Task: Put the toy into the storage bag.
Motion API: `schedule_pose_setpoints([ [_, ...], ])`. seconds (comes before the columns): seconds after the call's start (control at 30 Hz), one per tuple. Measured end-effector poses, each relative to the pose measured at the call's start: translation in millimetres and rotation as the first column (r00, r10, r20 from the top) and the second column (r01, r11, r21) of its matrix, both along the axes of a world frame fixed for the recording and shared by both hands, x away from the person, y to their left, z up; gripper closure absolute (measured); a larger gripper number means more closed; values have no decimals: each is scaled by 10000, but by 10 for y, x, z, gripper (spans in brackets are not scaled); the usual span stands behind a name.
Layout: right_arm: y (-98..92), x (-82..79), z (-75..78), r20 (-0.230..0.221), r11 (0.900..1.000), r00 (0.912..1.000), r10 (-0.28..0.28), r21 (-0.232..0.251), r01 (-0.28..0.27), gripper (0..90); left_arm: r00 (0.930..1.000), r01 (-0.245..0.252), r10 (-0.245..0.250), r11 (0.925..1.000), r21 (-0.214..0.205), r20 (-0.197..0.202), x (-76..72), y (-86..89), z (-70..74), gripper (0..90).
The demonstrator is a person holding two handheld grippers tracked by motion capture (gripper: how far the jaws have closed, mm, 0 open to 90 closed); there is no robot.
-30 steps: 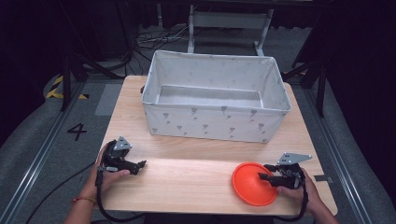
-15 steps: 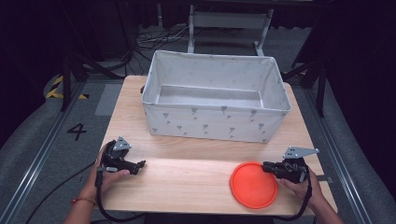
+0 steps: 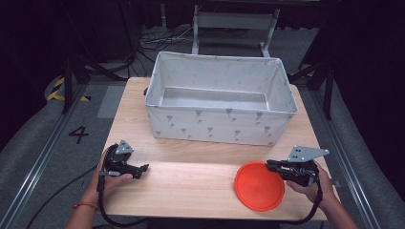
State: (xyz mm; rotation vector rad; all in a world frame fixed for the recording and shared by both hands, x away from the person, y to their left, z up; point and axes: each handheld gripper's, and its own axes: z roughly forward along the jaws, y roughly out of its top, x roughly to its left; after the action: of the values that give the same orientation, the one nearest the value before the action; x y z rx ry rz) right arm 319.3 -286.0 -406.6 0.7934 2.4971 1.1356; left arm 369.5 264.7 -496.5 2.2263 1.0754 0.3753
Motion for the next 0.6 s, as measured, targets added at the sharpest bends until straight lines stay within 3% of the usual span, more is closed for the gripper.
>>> schedule_pose_setpoints([
  [0.37,141,35,250,677,9978,9960,585,-362,-561,832,10000,-23,23,10000,-14,-4,-2,-1,-1,5],
  [0.6,203,49,441,1132,9969,9912,685,-474,-635,832,10000,-22,22,10000,17,39,-1,1,0,5],
])
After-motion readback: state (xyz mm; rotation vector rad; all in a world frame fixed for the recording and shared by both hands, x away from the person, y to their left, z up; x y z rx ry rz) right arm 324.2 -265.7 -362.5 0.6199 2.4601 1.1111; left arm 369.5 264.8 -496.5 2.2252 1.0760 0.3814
